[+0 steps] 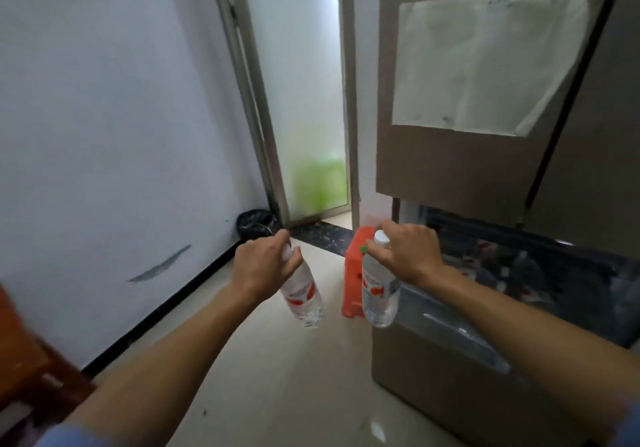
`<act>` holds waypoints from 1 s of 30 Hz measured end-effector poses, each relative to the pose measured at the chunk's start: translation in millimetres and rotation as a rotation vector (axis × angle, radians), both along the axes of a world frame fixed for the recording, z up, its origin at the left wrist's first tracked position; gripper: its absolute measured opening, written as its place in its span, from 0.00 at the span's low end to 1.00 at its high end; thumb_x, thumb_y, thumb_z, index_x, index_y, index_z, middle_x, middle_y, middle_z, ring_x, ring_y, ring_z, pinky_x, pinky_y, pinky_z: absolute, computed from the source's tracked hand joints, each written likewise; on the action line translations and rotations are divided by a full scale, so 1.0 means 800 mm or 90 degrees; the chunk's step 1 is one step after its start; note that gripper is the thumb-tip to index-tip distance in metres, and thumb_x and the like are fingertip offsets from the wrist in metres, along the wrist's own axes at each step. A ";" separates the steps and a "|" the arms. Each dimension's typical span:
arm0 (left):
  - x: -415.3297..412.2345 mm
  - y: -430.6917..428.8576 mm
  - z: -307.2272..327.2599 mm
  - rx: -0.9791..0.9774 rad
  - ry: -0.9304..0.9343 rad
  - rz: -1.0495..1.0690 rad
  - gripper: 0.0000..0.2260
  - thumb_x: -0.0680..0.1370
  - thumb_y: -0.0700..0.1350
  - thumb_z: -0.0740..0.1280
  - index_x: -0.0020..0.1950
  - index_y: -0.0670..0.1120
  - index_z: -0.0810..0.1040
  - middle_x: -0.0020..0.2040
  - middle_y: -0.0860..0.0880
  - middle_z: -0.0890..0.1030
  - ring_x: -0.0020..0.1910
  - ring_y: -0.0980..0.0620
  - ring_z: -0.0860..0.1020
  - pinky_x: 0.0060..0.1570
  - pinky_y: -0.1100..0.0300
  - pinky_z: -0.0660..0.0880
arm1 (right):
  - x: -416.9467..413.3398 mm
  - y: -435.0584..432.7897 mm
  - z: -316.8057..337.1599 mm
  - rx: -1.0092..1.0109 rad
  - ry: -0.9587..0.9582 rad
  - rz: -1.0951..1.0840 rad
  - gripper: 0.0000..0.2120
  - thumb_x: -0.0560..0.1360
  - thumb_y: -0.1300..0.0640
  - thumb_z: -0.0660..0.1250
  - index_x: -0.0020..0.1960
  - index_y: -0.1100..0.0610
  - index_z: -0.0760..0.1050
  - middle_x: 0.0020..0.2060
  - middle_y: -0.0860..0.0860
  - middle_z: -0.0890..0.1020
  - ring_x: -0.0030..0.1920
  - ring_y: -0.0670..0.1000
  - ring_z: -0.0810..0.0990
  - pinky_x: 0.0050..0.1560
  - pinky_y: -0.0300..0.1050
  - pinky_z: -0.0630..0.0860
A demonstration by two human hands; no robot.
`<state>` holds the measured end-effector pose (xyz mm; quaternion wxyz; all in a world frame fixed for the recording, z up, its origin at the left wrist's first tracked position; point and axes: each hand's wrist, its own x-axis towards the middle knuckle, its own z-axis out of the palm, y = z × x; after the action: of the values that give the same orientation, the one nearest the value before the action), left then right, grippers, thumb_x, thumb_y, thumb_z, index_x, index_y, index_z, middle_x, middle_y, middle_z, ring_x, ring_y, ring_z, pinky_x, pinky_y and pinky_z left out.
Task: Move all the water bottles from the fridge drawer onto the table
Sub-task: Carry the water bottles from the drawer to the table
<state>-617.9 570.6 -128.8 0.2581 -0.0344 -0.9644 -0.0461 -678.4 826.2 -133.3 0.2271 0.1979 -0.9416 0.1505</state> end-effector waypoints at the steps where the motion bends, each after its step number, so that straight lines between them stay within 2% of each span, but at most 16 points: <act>1: 0.026 -0.031 -0.005 -0.002 -0.016 0.028 0.19 0.75 0.61 0.55 0.41 0.47 0.74 0.33 0.46 0.81 0.29 0.44 0.78 0.31 0.52 0.77 | 0.008 -0.032 -0.006 0.012 -0.009 0.028 0.20 0.74 0.38 0.60 0.49 0.53 0.78 0.38 0.53 0.82 0.35 0.54 0.78 0.36 0.44 0.69; 5: 0.142 -0.160 -0.021 0.026 -0.066 0.126 0.13 0.77 0.56 0.64 0.42 0.46 0.74 0.34 0.48 0.80 0.30 0.48 0.76 0.32 0.56 0.76 | 0.054 -0.177 -0.027 0.058 -0.058 0.123 0.19 0.74 0.38 0.59 0.49 0.53 0.76 0.37 0.53 0.82 0.37 0.54 0.79 0.38 0.45 0.72; 7: 0.202 -0.226 -0.030 0.010 -0.076 0.184 0.13 0.77 0.56 0.64 0.42 0.46 0.74 0.33 0.48 0.80 0.29 0.48 0.76 0.32 0.56 0.76 | 0.087 -0.256 -0.039 0.074 -0.072 0.173 0.19 0.74 0.38 0.60 0.51 0.52 0.76 0.41 0.53 0.83 0.39 0.54 0.80 0.39 0.45 0.73; 9: 0.262 -0.291 -0.038 0.022 -0.105 0.232 0.13 0.77 0.56 0.63 0.43 0.47 0.74 0.34 0.49 0.80 0.30 0.50 0.77 0.33 0.55 0.77 | 0.125 -0.334 -0.050 0.077 -0.090 0.226 0.18 0.75 0.38 0.60 0.52 0.51 0.75 0.45 0.52 0.84 0.39 0.52 0.78 0.38 0.43 0.69; 13: 0.380 -0.410 -0.049 0.015 -0.136 0.342 0.12 0.76 0.56 0.64 0.41 0.49 0.74 0.35 0.51 0.80 0.31 0.51 0.77 0.33 0.54 0.77 | 0.205 -0.487 -0.071 0.093 -0.095 0.317 0.18 0.76 0.37 0.59 0.53 0.50 0.73 0.46 0.50 0.83 0.36 0.47 0.73 0.38 0.39 0.66; 16: 0.465 -0.477 -0.056 0.020 -0.168 0.407 0.11 0.77 0.54 0.65 0.38 0.50 0.71 0.33 0.52 0.78 0.28 0.54 0.73 0.26 0.61 0.68 | 0.263 -0.586 -0.080 0.097 -0.117 0.397 0.18 0.76 0.37 0.59 0.53 0.50 0.72 0.44 0.48 0.83 0.35 0.46 0.74 0.35 0.36 0.65; 18: 0.514 -0.517 -0.061 0.021 -0.172 0.457 0.12 0.75 0.54 0.66 0.37 0.51 0.68 0.31 0.52 0.78 0.26 0.52 0.73 0.24 0.61 0.58 | 0.294 -0.651 -0.078 0.111 -0.112 0.445 0.18 0.76 0.36 0.59 0.52 0.49 0.71 0.43 0.47 0.82 0.35 0.45 0.75 0.34 0.36 0.65; 19: 0.536 -0.537 -0.064 0.029 -0.168 0.485 0.13 0.75 0.54 0.66 0.37 0.50 0.67 0.31 0.51 0.78 0.27 0.50 0.75 0.24 0.60 0.58 | 0.308 -0.683 -0.075 0.118 -0.105 0.468 0.17 0.76 0.36 0.58 0.52 0.49 0.71 0.41 0.46 0.81 0.35 0.45 0.76 0.34 0.36 0.66; 21: 0.577 -0.572 -0.071 0.057 -0.168 0.546 0.12 0.76 0.55 0.65 0.39 0.49 0.70 0.34 0.50 0.80 0.32 0.48 0.78 0.27 0.58 0.63 | 0.336 -0.745 -0.072 0.132 -0.101 0.526 0.17 0.76 0.36 0.58 0.53 0.49 0.69 0.39 0.44 0.79 0.34 0.44 0.76 0.33 0.36 0.68; 24: 0.630 -0.619 -0.082 0.104 -0.173 0.629 0.12 0.77 0.57 0.62 0.43 0.48 0.72 0.37 0.50 0.80 0.36 0.48 0.79 0.32 0.56 0.68 | 0.372 -0.833 -0.077 0.147 -0.108 0.618 0.19 0.76 0.34 0.56 0.53 0.48 0.68 0.41 0.45 0.80 0.35 0.44 0.76 0.36 0.36 0.71; 27: 0.670 -0.678 -0.097 0.149 -0.180 0.681 0.12 0.78 0.57 0.61 0.44 0.49 0.72 0.38 0.50 0.79 0.36 0.50 0.78 0.36 0.54 0.74 | 0.402 -0.922 -0.086 0.163 -0.086 0.690 0.19 0.75 0.32 0.54 0.47 0.47 0.67 0.36 0.44 0.77 0.32 0.43 0.74 0.31 0.36 0.65; 30: 0.700 -0.746 -0.105 0.164 -0.183 0.731 0.11 0.78 0.57 0.61 0.43 0.50 0.70 0.37 0.52 0.77 0.35 0.52 0.77 0.35 0.57 0.73 | 0.424 -1.015 -0.095 0.199 -0.060 0.741 0.16 0.77 0.35 0.54 0.46 0.48 0.65 0.31 0.44 0.71 0.30 0.44 0.71 0.27 0.36 0.59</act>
<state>-58.1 -26.1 -213.2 0.1110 0.5298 -0.8406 -0.0198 -339.3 14.0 -209.3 0.0339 0.7049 -0.6986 0.1181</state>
